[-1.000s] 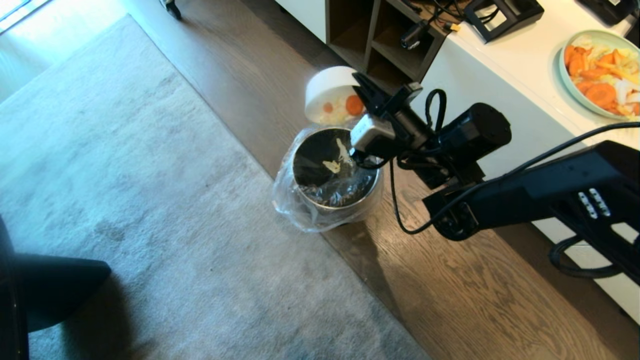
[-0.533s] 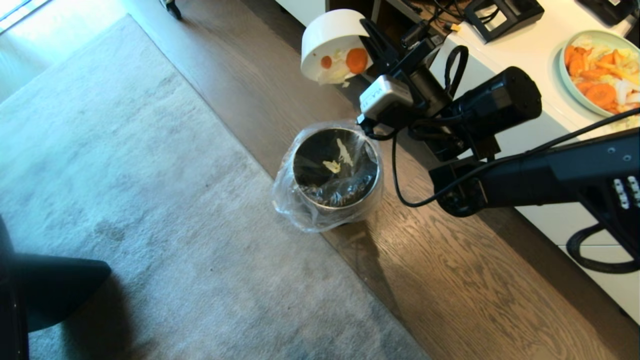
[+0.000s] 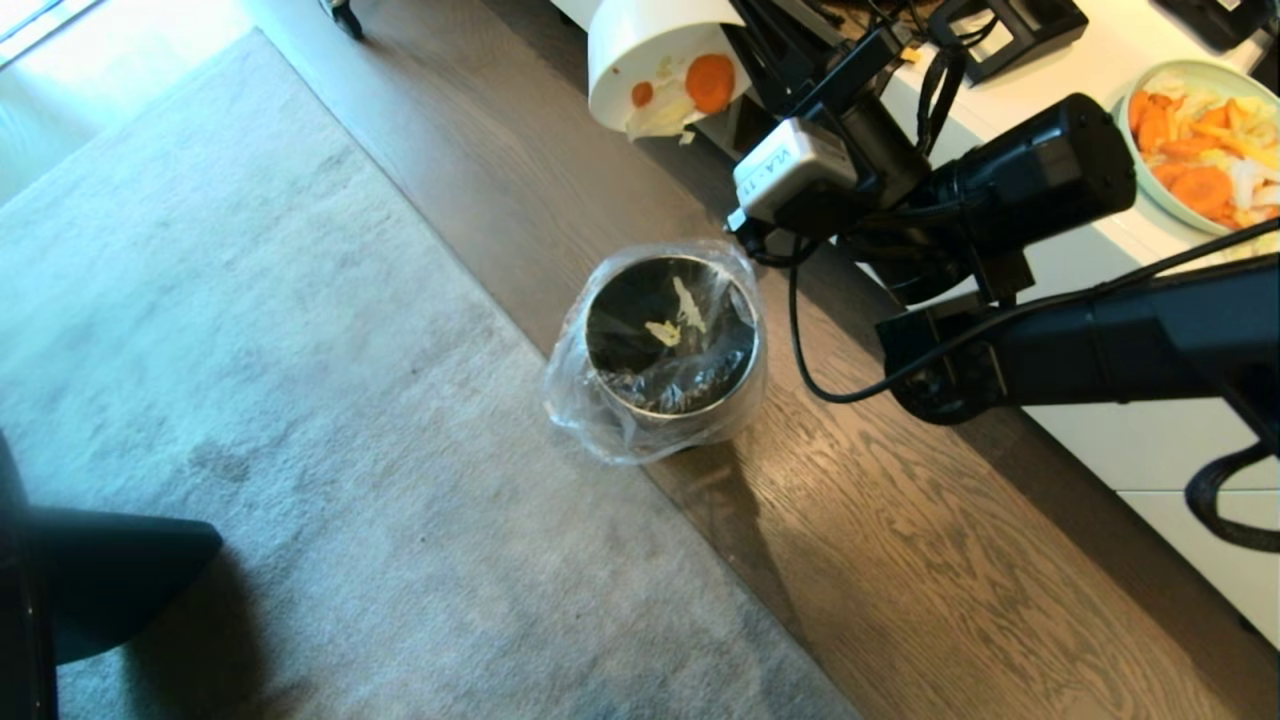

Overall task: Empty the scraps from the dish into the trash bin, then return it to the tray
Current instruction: Pour the leftover food from the bowl into the trash can

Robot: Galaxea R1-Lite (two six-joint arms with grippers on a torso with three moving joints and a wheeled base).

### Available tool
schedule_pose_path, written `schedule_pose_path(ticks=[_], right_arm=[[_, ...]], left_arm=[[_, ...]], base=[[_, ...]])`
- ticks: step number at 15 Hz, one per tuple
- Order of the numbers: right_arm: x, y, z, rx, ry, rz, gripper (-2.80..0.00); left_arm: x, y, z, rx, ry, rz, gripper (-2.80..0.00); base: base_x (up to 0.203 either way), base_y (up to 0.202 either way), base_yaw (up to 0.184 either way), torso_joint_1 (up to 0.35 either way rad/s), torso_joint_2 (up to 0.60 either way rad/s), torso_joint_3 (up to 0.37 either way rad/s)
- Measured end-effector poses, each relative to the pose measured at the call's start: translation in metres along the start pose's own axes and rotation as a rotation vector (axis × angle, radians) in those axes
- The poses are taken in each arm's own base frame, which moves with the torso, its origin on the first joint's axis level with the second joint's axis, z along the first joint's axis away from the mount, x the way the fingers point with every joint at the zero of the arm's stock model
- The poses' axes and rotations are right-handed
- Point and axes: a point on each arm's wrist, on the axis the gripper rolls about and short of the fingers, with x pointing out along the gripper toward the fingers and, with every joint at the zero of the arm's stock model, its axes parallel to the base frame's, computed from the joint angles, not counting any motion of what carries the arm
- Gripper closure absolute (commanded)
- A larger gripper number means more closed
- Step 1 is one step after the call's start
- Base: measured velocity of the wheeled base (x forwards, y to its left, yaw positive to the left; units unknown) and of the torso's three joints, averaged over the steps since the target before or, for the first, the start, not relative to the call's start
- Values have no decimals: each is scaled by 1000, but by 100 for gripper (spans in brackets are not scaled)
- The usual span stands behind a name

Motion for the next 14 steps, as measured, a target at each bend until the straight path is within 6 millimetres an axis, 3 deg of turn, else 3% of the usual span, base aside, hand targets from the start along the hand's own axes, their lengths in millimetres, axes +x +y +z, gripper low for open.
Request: schedule_pose_path(ticks=[6,14], right_arm=[[10,-14,28,41,-66,-18,0],[9,-33,36,47,-94,-26,0]], left_arm=[[0,0,0,0,0,0,0],[0,0,0,0,0,0,0]], base=[[0,0,0,0,0,0],[0,0,0,0,0,0]])
